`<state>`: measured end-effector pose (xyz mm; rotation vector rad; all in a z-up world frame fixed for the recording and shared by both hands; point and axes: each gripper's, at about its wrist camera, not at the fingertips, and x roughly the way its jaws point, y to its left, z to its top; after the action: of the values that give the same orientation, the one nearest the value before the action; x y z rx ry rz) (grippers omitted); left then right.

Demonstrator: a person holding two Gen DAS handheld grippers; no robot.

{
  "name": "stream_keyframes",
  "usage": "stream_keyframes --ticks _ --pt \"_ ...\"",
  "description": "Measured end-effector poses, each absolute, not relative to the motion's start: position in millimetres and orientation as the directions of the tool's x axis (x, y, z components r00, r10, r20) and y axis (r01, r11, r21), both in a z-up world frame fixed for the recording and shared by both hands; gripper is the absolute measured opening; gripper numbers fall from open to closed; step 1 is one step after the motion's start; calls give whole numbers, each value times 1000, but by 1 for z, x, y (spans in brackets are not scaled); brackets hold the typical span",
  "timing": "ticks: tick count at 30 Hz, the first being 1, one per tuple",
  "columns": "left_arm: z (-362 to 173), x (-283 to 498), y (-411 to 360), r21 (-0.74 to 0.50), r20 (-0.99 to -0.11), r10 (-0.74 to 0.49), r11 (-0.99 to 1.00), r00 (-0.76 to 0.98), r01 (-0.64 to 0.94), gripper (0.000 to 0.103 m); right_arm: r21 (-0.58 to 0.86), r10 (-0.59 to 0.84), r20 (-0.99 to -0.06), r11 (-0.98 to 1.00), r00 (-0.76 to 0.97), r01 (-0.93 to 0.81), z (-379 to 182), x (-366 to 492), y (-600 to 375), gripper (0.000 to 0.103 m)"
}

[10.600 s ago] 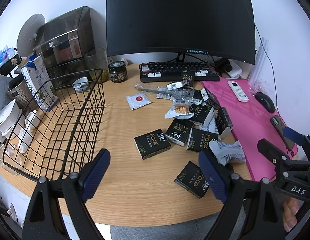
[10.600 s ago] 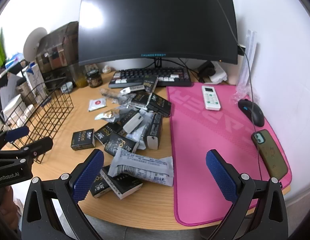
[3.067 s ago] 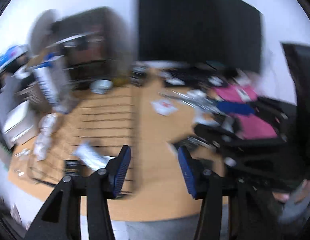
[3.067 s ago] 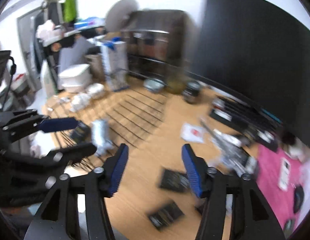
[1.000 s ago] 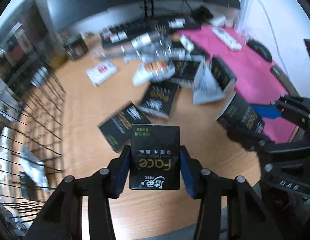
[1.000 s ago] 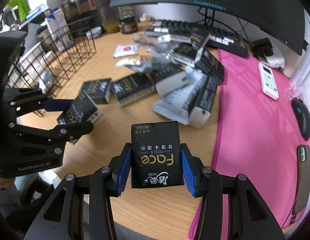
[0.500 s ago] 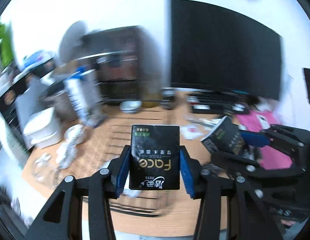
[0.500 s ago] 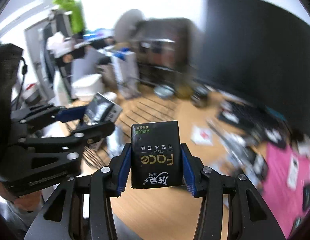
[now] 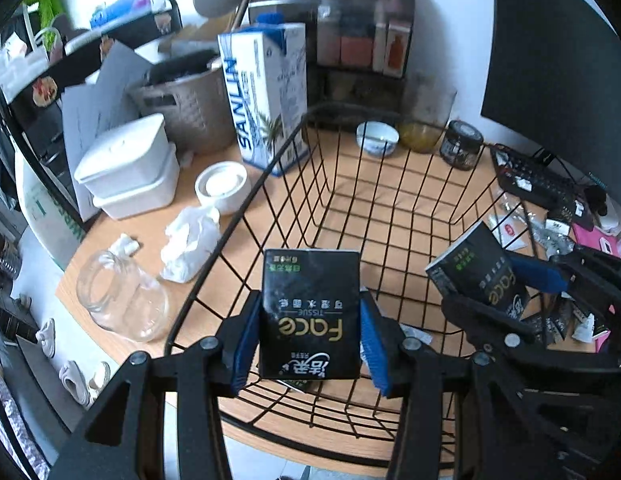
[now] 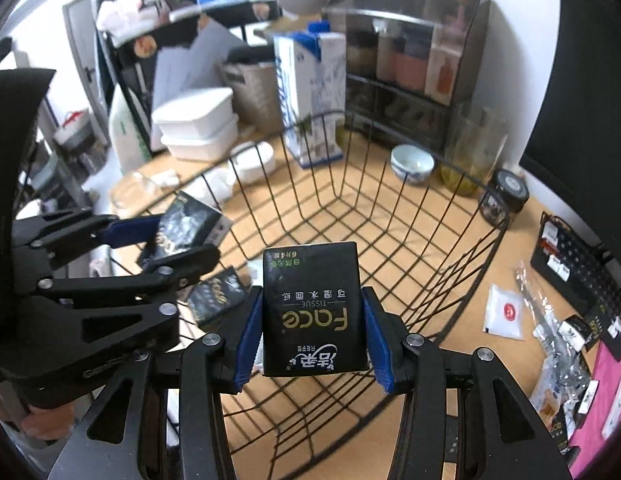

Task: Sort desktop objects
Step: 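Carry both tissue packs over the wire basket and release them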

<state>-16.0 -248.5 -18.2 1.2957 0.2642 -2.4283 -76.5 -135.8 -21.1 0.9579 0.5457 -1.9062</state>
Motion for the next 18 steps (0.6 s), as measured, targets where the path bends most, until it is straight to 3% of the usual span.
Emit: stream_keyframes --ticks 8,14,18 --pt "-23 -16 -245 31 -838 -248 -911 -486 410 53 21 -522 -808 -491 -275 871 -31 -85 -139 48" --pt "-15 -11 -242 56 -820 -282 -906 -499 420 68 -2 -534 -786 -501 -311 865 -22 -81 -132 48" --pt "-4 -6 -235 25 -804 -258 -915 -536 403 70 25 -553 -774 -513 -308 858 -11 -80 -118 48"
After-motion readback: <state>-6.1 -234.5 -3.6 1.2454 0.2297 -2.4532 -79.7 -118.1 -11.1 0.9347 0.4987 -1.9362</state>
